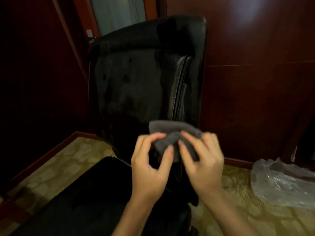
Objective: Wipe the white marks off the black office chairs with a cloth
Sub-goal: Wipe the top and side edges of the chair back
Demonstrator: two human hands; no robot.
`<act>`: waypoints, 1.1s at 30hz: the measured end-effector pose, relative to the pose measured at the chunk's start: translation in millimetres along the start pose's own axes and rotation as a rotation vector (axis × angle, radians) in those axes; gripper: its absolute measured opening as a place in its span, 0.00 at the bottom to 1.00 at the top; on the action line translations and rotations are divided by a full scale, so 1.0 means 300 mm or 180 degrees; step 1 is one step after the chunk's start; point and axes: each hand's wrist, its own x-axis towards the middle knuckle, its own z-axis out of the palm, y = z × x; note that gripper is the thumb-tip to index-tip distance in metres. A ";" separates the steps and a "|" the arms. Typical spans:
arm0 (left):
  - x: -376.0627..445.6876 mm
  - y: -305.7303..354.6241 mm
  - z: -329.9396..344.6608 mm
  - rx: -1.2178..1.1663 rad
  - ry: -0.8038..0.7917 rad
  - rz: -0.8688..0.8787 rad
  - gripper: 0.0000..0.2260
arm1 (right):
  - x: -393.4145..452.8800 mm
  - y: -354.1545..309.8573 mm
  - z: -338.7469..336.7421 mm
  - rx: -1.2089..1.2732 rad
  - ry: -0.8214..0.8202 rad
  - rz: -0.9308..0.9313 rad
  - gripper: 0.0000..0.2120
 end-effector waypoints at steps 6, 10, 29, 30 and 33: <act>0.341 0.166 0.101 0.0507 0.0092 0.0719 0.11 | 0.336 -0.006 -0.011 -0.0330 0.0518 0.0183 0.15; 0.418 0.137 0.103 0.1289 -0.0206 0.1126 0.13 | 0.324 0.014 0.042 -0.0911 0.0459 0.0074 0.15; 0.304 0.073 0.060 0.2139 -0.0949 0.1671 0.16 | 0.088 0.038 0.122 -0.0146 0.0389 0.0653 0.14; 0.298 0.064 0.060 0.2196 -0.1024 0.1679 0.16 | 0.075 0.048 0.131 -0.0166 0.0386 0.0663 0.13; 0.183 -0.016 0.044 0.2544 -0.1507 0.1804 0.16 | -0.094 0.089 0.155 -0.0158 0.0351 0.0754 0.12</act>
